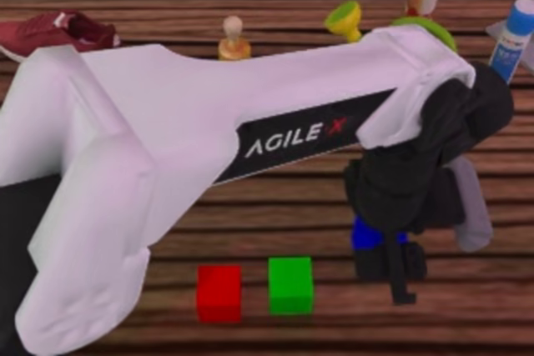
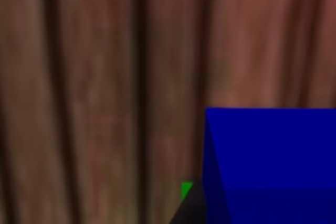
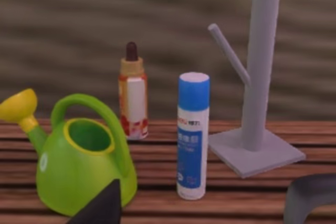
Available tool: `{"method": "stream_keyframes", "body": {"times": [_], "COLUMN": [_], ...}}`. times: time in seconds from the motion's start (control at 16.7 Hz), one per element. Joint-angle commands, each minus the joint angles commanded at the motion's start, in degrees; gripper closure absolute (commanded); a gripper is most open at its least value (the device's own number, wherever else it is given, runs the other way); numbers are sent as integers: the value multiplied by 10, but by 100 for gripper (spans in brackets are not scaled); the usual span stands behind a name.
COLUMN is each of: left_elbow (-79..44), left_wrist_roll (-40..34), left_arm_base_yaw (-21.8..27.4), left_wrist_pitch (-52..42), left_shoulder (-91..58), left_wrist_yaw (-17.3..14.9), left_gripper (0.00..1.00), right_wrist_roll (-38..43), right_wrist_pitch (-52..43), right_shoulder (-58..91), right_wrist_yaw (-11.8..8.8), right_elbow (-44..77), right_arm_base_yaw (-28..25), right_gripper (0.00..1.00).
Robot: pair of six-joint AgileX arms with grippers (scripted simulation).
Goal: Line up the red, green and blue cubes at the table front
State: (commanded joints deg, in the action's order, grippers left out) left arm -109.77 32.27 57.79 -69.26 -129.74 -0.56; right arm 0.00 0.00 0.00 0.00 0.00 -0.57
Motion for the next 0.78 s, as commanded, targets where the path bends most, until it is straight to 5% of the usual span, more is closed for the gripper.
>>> {"method": "stream_keyframes", "body": {"times": [0.36,0.78], "left_elbow": [9,83], "left_wrist_roll": [1,-1], "left_arm_base_yaw": [-2,0], "left_wrist_pitch": [11,128], "left_shoulder": [-1,-43], "left_wrist_yaw": [-1,0], "left_gripper": [100,100], "right_wrist_roll": [0,0], "right_wrist_pitch": [0,0], "right_shoulder": [0,0], "right_wrist_yaw": [0,0], "right_elbow": [0,0], "right_arm_base_yaw": [0,0], "right_gripper": [0,0]}}
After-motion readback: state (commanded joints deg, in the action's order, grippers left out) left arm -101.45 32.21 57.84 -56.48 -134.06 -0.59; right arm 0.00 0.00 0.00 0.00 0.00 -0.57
